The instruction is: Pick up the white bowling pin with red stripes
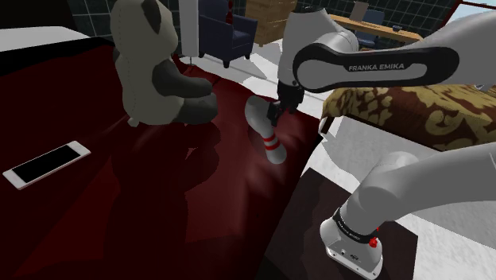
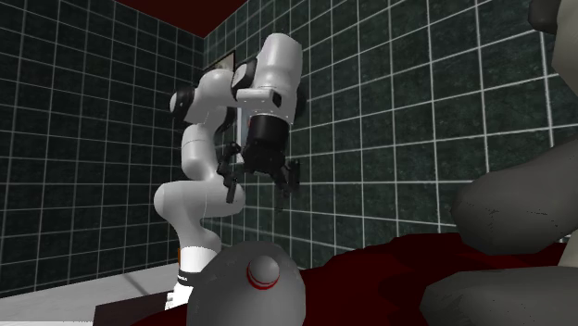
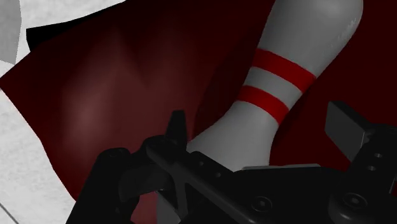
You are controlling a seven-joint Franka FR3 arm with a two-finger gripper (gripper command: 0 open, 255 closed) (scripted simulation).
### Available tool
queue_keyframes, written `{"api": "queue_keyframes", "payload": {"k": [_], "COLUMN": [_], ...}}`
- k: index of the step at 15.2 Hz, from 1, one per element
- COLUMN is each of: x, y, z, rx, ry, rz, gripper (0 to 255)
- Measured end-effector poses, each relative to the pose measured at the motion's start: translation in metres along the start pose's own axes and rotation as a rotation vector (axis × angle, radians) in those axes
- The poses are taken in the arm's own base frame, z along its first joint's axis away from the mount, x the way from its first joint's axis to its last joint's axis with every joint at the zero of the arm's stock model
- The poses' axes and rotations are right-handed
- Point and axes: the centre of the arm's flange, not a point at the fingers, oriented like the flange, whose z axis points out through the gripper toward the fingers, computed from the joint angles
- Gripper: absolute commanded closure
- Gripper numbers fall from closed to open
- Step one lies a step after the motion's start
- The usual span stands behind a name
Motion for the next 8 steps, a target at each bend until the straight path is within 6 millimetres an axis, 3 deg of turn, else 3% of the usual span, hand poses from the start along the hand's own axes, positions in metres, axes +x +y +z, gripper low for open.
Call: {"api": "queue_keyframes", "payload": {"k": [6, 8], "x": [0.043, 0.047], "y": [-0.008, -0.012], "z": [0.053, 0.065], "rx": [-0.063, -0.068], "ry": [0.065, 0.072], "rz": [0.253, 0.279], "gripper": [0, 0]}}
